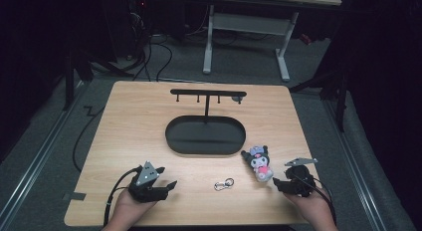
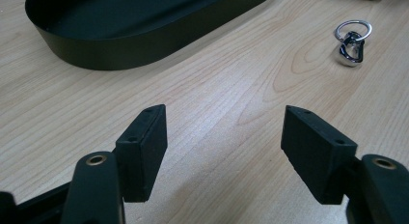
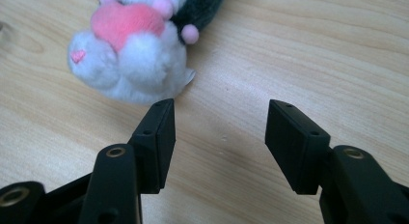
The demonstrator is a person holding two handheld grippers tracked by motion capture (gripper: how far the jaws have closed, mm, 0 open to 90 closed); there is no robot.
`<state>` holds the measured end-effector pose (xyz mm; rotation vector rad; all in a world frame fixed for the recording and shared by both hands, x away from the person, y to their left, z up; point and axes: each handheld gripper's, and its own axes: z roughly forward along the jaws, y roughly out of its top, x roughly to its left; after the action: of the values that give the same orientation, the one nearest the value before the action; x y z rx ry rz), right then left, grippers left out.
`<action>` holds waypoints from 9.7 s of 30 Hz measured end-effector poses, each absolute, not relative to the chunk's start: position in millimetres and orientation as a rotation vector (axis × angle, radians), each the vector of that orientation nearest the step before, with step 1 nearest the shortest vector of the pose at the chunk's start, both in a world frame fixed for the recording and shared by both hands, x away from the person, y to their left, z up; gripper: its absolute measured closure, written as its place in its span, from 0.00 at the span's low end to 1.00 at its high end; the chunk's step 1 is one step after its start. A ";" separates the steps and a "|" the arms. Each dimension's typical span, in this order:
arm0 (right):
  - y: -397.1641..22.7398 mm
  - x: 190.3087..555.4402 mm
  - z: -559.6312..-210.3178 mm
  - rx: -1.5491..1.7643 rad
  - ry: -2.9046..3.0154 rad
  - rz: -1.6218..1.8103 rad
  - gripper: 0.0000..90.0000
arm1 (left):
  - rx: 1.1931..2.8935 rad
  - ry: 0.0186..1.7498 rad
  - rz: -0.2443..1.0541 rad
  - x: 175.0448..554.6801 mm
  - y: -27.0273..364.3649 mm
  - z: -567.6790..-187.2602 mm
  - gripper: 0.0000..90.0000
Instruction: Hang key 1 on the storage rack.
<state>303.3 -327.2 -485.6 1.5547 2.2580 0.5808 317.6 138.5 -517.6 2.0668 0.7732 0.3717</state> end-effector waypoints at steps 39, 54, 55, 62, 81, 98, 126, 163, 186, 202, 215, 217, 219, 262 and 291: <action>-286.8 333.1 -476.9 1.656 2.503 0.402 0.22 | 2.094 0.727 0.368 316.4 136.0 -518.6 0.37; -271.5 356.3 -485.6 1.655 2.472 0.371 0.25 | 2.097 0.711 0.363 315.4 134.9 -518.5 0.37; -271.5 356.3 -485.6 1.655 2.472 0.371 0.25 | 2.097 0.711 0.363 315.4 134.9 -518.5 0.37; -279.8 359.1 -489.3 1.712 2.452 0.414 0.40 | 2.099 0.709 0.370 314.9 134.8 -518.3 0.37; -282.9 353.1 -481.9 1.632 2.472 0.461 0.55 | 2.100 0.707 0.375 315.2 134.5 -518.7 0.37; -284.3 344.3 -463.8 1.607 2.440 0.587 0.55 | 2.101 0.700 0.374 313.8 133.4 -519.0 0.37; -278.6 349.1 -434.3 1.548 2.452 0.732 0.56 | 2.107 0.690 0.379 313.5 132.7 -519.7 0.37; -253.0 386.2 -371.3 1.473 2.432 0.792 0.56 | 2.104 0.684 0.383 312.9 134.0 -519.0 0.37; -237.4 410.7 -337.6 1.426 2.409 0.808 0.56 | 2.115 0.672 0.378 313.1 134.0 -519.7 0.38; -250.1 421.4 -333.5 1.471 2.302 0.806 0.55 | 2.114 0.664 0.386 312.9 134.2 -519.4 0.38; -263.6 414.2 -368.9 1.528 2.316 0.794 0.55 | 2.128 0.656 0.381 311.8 131.5 -520.3 0.38; -263.2 414.2 -373.2 1.532 2.318 0.784 0.55 | 2.129 0.654 0.381 311.7 131.4 -520.4 0.38; -262.9 414.3 -375.2 1.536 2.319 0.780 0.55 | 2.132 0.654 0.381 311.7 131.4 -520.4 0.38; -238.7 433.1 -412.4 1.574 2.349 0.719 0.41 | 2.142 0.641 0.389 311.9 130.7 -520.5 0.38; -248.1 330.0 -482.9 1.433 2.321 0.937 0.56 | 2.140 0.634 0.371 310.6 128.2 -520.5 0.40</action>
<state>330.0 -248.1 -482.9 1.4326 2.3210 0.9374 310.6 128.2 -520.5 2.1399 0.6339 0.3714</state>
